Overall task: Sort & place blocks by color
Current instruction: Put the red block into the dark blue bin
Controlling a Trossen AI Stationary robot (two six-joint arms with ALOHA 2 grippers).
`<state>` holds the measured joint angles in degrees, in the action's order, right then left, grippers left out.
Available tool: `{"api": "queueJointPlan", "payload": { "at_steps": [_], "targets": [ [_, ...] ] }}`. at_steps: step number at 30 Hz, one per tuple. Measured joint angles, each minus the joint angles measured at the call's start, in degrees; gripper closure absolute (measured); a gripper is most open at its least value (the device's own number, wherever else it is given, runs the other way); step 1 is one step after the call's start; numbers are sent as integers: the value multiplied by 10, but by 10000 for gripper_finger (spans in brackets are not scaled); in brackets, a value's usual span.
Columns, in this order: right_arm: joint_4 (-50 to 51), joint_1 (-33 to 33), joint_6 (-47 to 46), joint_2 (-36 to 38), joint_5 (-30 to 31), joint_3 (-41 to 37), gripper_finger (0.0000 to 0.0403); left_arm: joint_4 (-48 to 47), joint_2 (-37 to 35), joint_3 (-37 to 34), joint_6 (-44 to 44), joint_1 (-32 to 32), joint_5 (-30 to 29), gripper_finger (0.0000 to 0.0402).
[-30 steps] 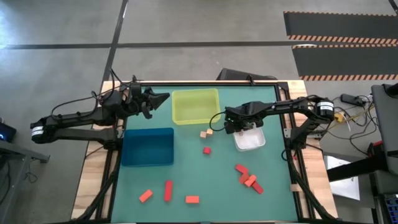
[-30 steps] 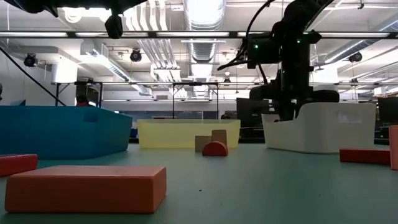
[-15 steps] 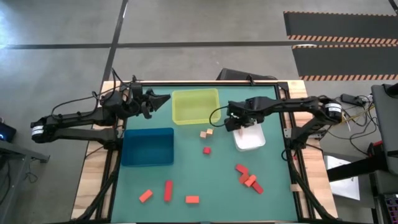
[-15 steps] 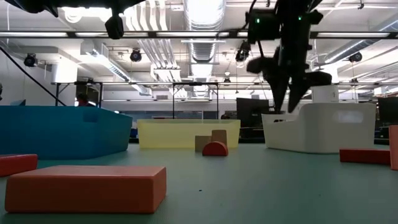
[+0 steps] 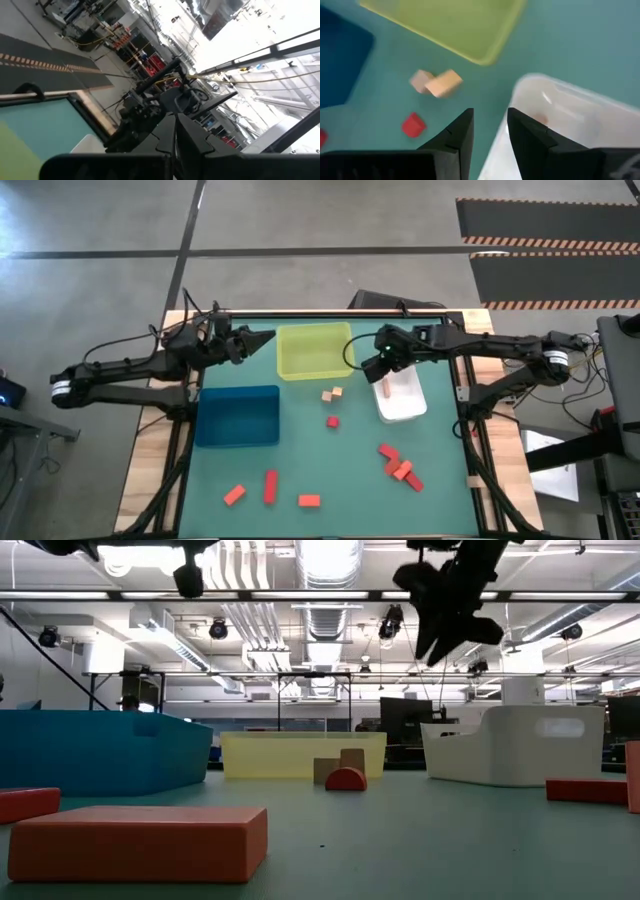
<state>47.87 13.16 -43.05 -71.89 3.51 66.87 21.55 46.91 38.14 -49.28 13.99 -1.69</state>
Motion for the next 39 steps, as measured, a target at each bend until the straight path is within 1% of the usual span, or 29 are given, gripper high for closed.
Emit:
{"api": "queueJointPlan", "payload": {
  "at_steps": [2,7,12,15,18,22,25,30,33,36,39],
  "targets": [
    [-35,-2,46,22,-3,-11,303,9,13,13,0,-2,2,402],
    [-164,-3,140,97,-18,-65,322,63,57,57,-1,-14,37,402],
    [-273,-3,218,183,-39,-131,342,75,96,107,0,-37,37,402],
    [-300,-3,247,224,-40,-160,351,75,122,136,-5,-54,27,402],
    [-303,-3,251,257,-40,-183,358,59,149,160,-38,-67,27,402],
    [-302,-3,235,286,-41,-210,359,-26,175,195,-89,-94,28,402],
    [-300,-3,227,299,-49,-221,359,-139,183,228,-167,-129,32,402],
    [-302,-3,244,305,-55,-221,360,-381,194,300,-316,-232,40,402],
    [-302,-2,271,305,-55,-221,360,-490,212,342,-420,-298,27,402],
    [-302,-2,276,305,-55,-221,360,-541,241,373,-510,-356,26,402],
    [-301,-2,279,302,-55,-221,360,-550,277,393,-587,-401,27,402]
  ]
}}
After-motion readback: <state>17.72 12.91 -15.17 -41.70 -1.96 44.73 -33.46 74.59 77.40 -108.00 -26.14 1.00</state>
